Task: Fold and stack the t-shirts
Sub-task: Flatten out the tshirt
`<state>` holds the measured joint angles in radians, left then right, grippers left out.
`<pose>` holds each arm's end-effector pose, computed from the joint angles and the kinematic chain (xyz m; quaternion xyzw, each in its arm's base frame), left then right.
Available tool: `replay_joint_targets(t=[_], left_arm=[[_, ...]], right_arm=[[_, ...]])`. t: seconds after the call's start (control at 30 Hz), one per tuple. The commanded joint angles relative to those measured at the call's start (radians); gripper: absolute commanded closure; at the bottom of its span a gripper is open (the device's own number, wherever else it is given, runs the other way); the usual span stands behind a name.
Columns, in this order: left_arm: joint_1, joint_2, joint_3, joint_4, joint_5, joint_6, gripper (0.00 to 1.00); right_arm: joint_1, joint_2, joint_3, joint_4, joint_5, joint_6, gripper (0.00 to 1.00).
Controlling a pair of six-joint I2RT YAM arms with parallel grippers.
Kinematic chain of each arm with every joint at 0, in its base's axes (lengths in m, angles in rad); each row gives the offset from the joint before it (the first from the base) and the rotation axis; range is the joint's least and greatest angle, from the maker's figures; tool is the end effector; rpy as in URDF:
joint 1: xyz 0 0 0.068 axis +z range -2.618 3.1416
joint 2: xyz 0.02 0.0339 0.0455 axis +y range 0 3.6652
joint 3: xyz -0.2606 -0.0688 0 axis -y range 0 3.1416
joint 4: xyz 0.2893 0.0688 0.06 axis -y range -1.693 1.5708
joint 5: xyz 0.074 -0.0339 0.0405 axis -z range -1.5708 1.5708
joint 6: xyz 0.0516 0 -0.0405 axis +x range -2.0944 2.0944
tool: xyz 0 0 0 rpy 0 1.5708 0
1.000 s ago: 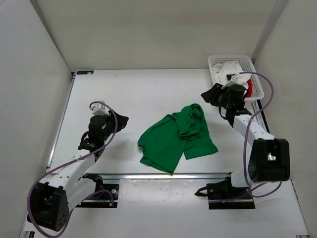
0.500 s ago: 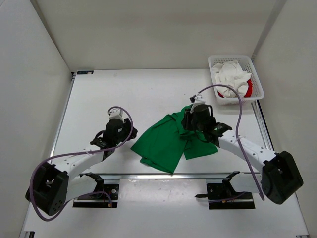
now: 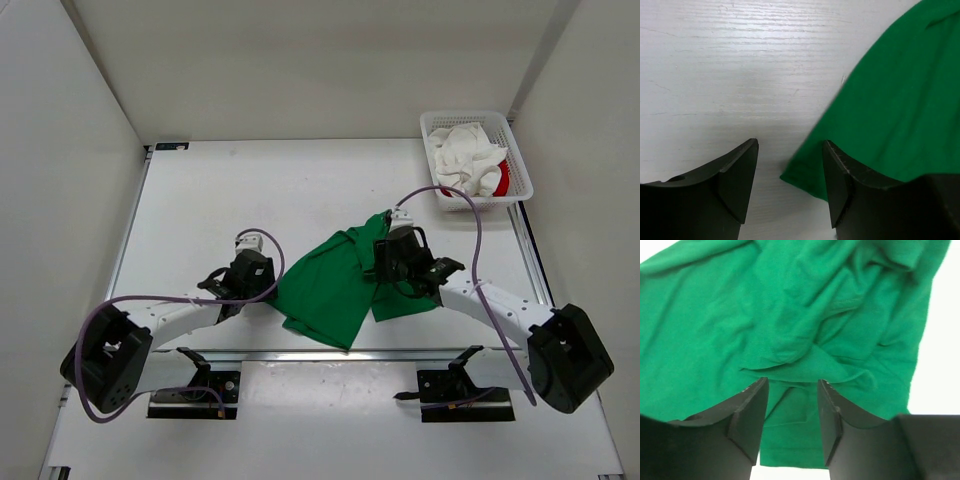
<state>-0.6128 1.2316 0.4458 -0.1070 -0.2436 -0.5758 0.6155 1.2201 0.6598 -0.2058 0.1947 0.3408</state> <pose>0.2182 -0.1382 0.1004 -0.0231 0.9367 -0.0899 0.3376 0.2484 0.1635 0.1689 -0.0877 0.9124 0.0999 0.3872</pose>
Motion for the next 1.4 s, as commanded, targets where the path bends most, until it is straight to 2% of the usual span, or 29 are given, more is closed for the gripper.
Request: replay_joint_targets(t=[0.0, 0.13, 0.23, 0.47, 0.57, 0.83, 1.17, 1.37], left_arm=[[0.007, -0.041, -0.004, -0.004, -0.042, -0.004, 0.34], [0.027, -0.044, -0.006, -0.019, -0.025, -0.006, 0.32], [0.024, -0.034, -0.004, -0.011, -0.011, -0.01, 0.35], [0.021, -0.026, -0.005, -0.007, 0.007, -0.012, 0.39], [0.03, -0.034, -0.018, 0.003, 0.027, -0.015, 0.4], [0.047, -0.034, -0.021, 0.013, 0.067, -0.018, 0.41], [0.061, -0.03, -0.025, 0.027, 0.082, -0.022, 0.44], [0.05, -0.038, -0.022, 0.017, 0.075, -0.021, 0.45]], right_arm=[[0.015, -0.016, -0.005, 0.014, 0.141, -0.02, 0.57], [-0.077, -0.082, -0.061, 0.071, 0.062, 0.023, 0.54], [-0.176, -0.099, -0.097, 0.124, -0.007, 0.04, 0.54], [-0.413, -0.085, -0.232, 0.359, -0.335, 0.084, 0.58], [-0.451, -0.07, -0.272, 0.457, -0.44, 0.09, 0.58], [-0.458, -0.064, -0.327, 0.586, -0.534, 0.093, 0.58], [-0.468, -0.024, -0.341, 0.629, -0.609, 0.125, 0.59], [-0.454, -0.022, -0.335, 0.596, -0.561, 0.119, 0.67]])
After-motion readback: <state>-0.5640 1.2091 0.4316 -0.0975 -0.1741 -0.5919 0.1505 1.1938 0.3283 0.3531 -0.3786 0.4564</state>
